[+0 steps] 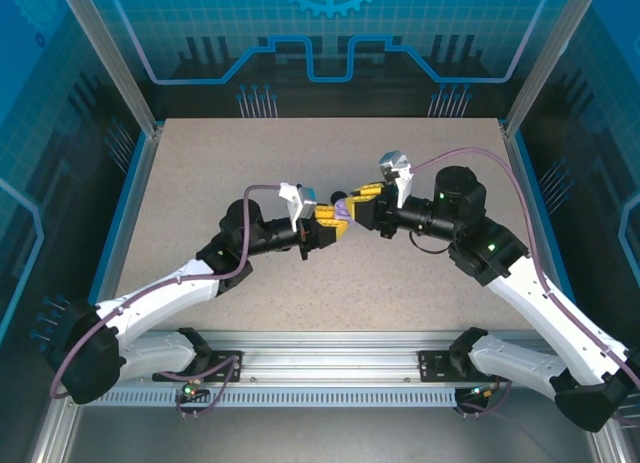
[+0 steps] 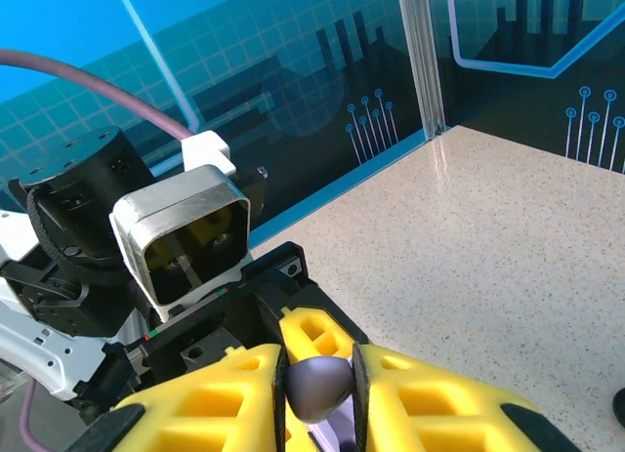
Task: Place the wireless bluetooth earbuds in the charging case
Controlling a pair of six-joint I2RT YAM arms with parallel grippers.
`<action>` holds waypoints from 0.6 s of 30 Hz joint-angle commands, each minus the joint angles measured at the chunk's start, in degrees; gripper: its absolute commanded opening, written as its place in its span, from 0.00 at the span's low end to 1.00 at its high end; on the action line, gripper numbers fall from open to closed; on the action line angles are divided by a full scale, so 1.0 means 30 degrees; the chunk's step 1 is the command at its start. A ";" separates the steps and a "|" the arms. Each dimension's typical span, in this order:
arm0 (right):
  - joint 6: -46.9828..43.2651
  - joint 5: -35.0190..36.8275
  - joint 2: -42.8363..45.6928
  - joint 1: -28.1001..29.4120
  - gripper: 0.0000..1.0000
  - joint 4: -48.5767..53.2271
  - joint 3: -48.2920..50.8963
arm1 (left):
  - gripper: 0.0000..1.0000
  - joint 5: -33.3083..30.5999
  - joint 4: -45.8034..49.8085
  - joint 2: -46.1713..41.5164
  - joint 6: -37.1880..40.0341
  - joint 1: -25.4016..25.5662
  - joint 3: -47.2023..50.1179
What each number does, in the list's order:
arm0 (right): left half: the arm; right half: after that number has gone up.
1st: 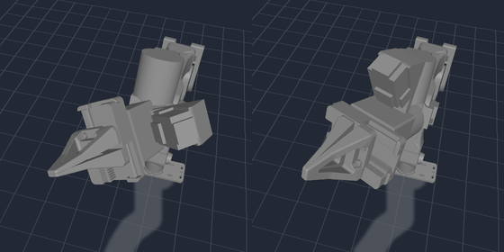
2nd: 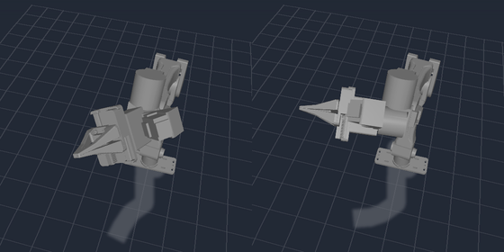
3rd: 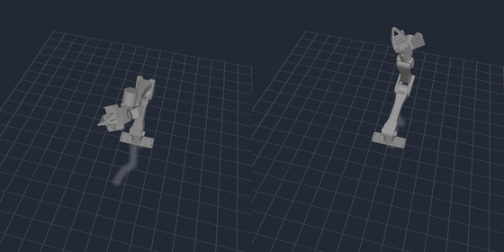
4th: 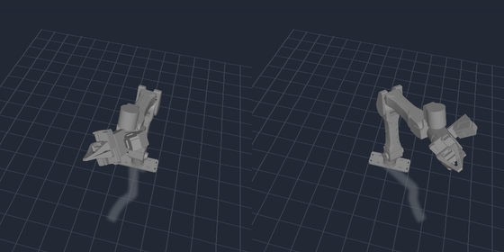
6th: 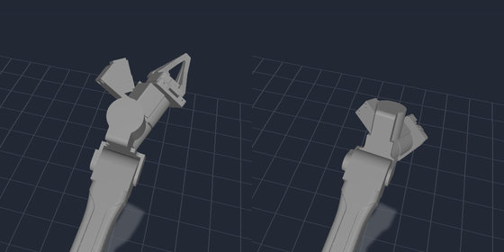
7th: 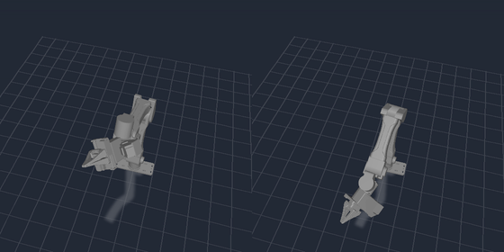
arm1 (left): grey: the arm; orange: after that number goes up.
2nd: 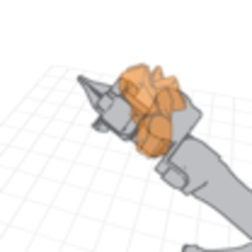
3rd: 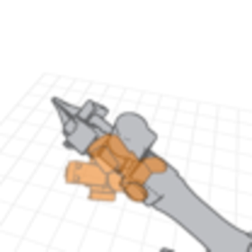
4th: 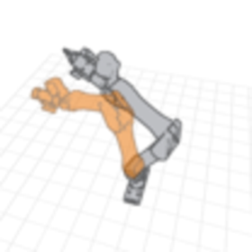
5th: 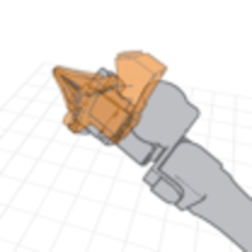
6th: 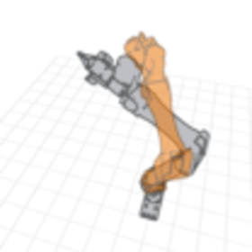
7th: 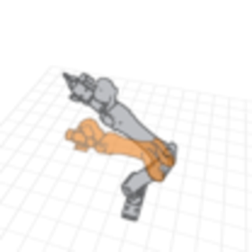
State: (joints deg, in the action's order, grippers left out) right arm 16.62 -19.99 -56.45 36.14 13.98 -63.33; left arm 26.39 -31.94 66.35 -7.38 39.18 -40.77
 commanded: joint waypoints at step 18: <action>-0.0033 -0.0078 -0.0046 0.0295 0.25 0.0059 -0.0057 | 0.00 0.0000 -0.3606 0.0322 -0.0531 0.0137 -0.0237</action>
State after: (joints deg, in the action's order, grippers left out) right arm 16.62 -19.99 -56.64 36.36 14.00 -63.33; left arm 26.22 -39.00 67.22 -8.08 39.18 -40.77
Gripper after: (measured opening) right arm 0.247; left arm 0.214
